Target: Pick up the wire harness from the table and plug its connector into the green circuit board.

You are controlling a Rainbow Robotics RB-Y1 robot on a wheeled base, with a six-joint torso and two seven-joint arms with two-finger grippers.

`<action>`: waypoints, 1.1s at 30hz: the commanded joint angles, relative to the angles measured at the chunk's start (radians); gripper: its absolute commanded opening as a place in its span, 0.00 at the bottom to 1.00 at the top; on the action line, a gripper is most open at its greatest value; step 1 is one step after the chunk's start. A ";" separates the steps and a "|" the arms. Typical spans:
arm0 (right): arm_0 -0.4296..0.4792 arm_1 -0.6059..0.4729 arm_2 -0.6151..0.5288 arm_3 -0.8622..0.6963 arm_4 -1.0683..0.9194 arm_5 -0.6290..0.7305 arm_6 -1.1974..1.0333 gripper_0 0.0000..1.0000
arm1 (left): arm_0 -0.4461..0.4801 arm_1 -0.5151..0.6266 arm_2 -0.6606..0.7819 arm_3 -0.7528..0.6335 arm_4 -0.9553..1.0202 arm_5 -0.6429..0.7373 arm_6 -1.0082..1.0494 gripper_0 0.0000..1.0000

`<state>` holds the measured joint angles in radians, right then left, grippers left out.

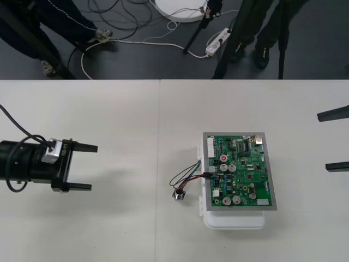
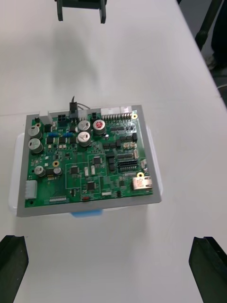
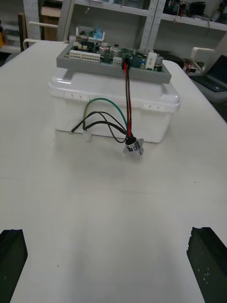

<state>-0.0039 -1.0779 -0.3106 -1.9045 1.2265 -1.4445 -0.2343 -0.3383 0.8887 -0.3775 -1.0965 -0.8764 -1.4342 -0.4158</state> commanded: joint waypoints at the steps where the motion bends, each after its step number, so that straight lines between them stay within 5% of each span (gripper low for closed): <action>1: 0.018 -0.073 -0.039 0.100 -0.094 0.035 0.132 1.00 | 0.085 0.056 0.192 -0.102 -0.098 -0.137 0.134 1.00; 16: 0.038 -0.085 -0.039 0.136 -0.255 0.110 0.217 1.00 | 0.260 0.174 0.437 -0.451 -0.098 -0.137 0.482 1.00; 33: 0.125 -0.045 -0.044 0.131 -0.361 0.044 0.204 1.00 | 0.321 0.184 0.664 -0.715 -0.139 -0.137 0.807 1.00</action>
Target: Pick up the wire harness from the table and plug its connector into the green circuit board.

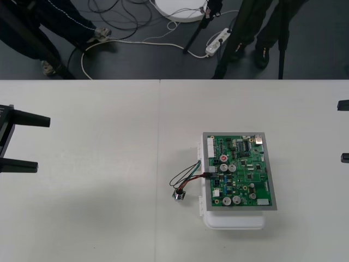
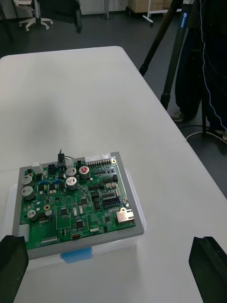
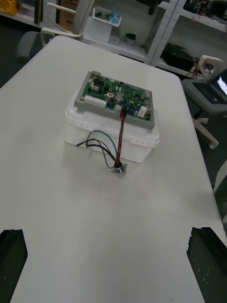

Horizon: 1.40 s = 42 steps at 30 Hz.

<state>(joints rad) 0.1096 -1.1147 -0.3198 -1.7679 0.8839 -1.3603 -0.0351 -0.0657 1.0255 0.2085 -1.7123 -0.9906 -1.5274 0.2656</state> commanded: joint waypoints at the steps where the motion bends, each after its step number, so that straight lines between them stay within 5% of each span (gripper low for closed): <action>1: 0.012 -0.010 -0.033 -0.007 -0.019 -0.057 -0.003 1.00 | 0.053 0.047 0.098 -0.128 -0.049 -0.043 0.127 1.00; 29: -0.022 0.007 -0.051 -0.081 0.038 -0.149 -0.158 1.00 | 0.146 0.056 0.175 -0.248 -0.338 -0.043 0.123 1.00; 42: -0.027 0.006 -0.051 -0.131 0.241 -0.209 -0.184 1.00 | 0.162 0.053 0.174 -0.205 -0.255 -0.043 0.098 1.00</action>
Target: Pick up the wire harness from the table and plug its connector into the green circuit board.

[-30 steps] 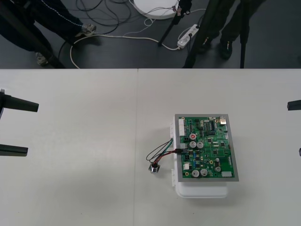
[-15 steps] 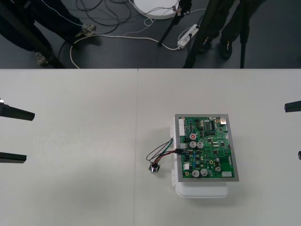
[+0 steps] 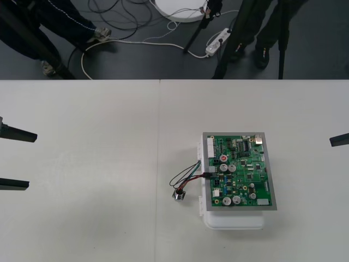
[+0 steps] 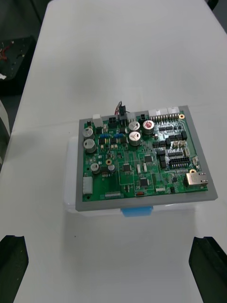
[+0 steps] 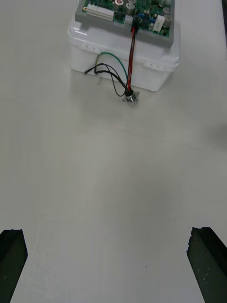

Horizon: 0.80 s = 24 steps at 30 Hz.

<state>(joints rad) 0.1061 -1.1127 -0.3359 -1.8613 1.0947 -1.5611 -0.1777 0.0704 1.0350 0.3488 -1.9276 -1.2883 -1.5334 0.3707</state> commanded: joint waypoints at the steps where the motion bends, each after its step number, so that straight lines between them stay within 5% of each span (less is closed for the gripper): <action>1: -0.022 0.005 -0.037 -0.038 0.031 -0.008 -0.045 1.00 | 0.026 0.043 0.033 0.010 0.044 -0.037 -0.009 1.00; 24: -0.023 0.013 -0.035 -0.032 0.008 -0.008 -0.055 1.00 | 0.025 0.042 0.033 0.030 0.067 -0.037 -0.019 1.00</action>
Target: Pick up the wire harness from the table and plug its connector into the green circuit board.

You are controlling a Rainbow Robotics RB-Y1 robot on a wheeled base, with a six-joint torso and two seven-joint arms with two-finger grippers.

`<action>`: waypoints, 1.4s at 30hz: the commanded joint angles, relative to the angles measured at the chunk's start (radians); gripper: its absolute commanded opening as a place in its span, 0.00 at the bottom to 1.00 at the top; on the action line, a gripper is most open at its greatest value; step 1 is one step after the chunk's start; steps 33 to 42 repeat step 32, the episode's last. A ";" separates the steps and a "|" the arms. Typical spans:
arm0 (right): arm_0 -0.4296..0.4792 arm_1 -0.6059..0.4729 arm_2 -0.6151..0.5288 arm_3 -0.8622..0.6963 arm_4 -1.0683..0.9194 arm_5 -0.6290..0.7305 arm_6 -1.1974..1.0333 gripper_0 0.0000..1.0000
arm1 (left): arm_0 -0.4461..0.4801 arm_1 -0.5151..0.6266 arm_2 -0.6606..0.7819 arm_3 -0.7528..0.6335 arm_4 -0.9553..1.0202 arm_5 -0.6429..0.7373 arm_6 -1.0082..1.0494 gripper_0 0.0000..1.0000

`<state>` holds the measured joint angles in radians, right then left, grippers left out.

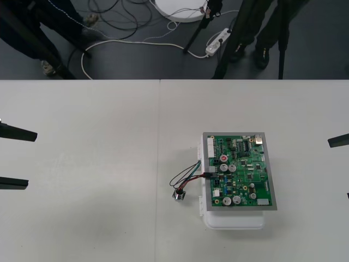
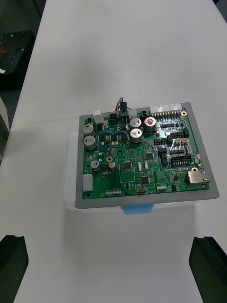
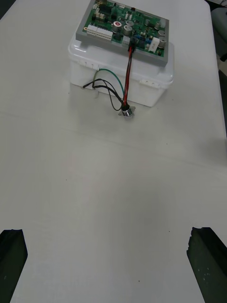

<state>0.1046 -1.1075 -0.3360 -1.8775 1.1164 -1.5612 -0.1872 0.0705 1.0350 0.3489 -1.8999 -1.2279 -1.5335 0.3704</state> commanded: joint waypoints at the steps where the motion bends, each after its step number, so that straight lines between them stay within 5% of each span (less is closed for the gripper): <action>1: -0.022 0.008 -0.035 -0.015 -0.013 -0.008 -0.046 1.00 | 0.025 0.042 0.033 0.002 0.007 -0.037 -0.019 1.00; 42: -0.022 0.008 -0.035 -0.015 -0.013 -0.008 -0.046 1.00 | 0.025 0.042 0.033 0.002 0.007 -0.037 -0.019 1.00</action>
